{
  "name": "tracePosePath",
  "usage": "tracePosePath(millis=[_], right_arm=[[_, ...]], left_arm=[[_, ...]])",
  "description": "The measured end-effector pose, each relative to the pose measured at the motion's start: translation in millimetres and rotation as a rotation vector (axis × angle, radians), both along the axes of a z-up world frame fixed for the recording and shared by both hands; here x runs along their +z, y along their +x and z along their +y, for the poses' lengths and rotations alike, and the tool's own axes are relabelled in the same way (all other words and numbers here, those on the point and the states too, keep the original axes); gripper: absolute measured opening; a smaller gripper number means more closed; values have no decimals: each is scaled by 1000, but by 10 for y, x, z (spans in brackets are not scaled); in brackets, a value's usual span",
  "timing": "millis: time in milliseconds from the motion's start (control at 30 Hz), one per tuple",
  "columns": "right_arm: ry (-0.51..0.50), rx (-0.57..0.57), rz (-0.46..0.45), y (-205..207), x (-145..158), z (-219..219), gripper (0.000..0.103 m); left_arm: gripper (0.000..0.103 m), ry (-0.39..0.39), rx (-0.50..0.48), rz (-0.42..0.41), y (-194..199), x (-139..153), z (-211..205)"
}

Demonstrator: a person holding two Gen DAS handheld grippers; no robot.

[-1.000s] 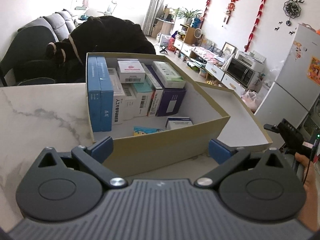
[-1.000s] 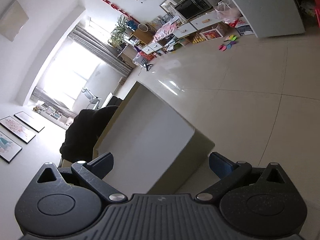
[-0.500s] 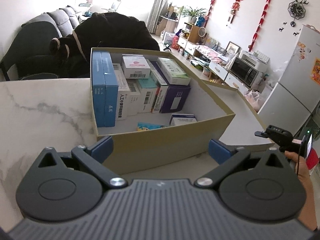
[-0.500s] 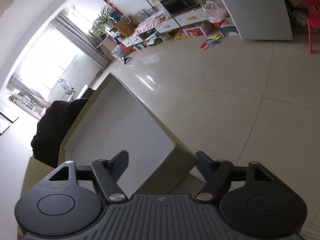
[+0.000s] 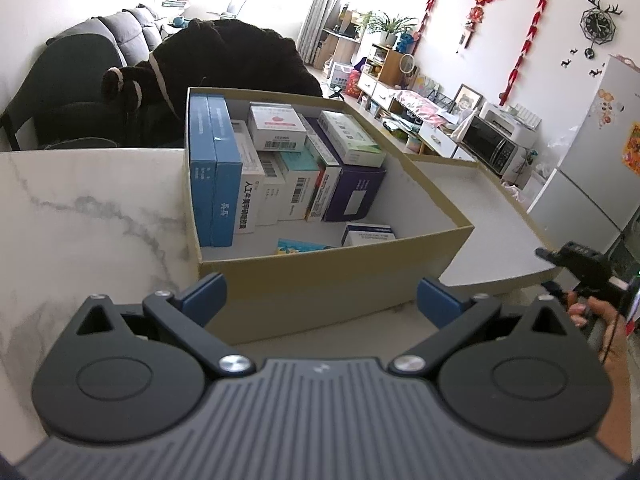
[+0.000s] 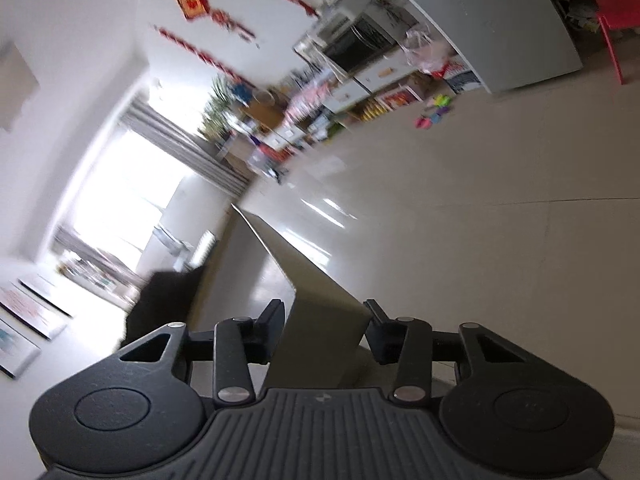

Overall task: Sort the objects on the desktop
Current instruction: 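Grasp the edge of the white box lid with the right gripper and lift it, then carry the lid over the cardboard box while the left gripper approaches its rim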

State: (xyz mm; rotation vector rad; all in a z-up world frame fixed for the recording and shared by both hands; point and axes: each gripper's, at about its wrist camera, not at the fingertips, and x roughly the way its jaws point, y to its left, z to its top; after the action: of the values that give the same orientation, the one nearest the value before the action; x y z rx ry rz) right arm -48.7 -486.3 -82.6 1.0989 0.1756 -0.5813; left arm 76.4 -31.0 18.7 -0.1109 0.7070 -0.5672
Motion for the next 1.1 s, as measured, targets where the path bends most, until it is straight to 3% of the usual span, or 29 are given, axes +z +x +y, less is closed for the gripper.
tracePosePath(millis=[233, 467, 600, 1100], right_arm=[[-25, 94, -149, 25, 334, 66, 46], [-154, 194, -180, 168, 657, 317, 48], [-173, 267, -254, 218, 773, 430, 53], [-638, 405, -108, 484, 1185, 1491, 53]], left_arm=[[103, -9, 4, 2, 41, 4, 13], [103, -13, 4, -2, 32, 16, 39], [103, -16, 15, 2, 41, 14, 75], [103, -99, -6, -2, 133, 191, 230]])
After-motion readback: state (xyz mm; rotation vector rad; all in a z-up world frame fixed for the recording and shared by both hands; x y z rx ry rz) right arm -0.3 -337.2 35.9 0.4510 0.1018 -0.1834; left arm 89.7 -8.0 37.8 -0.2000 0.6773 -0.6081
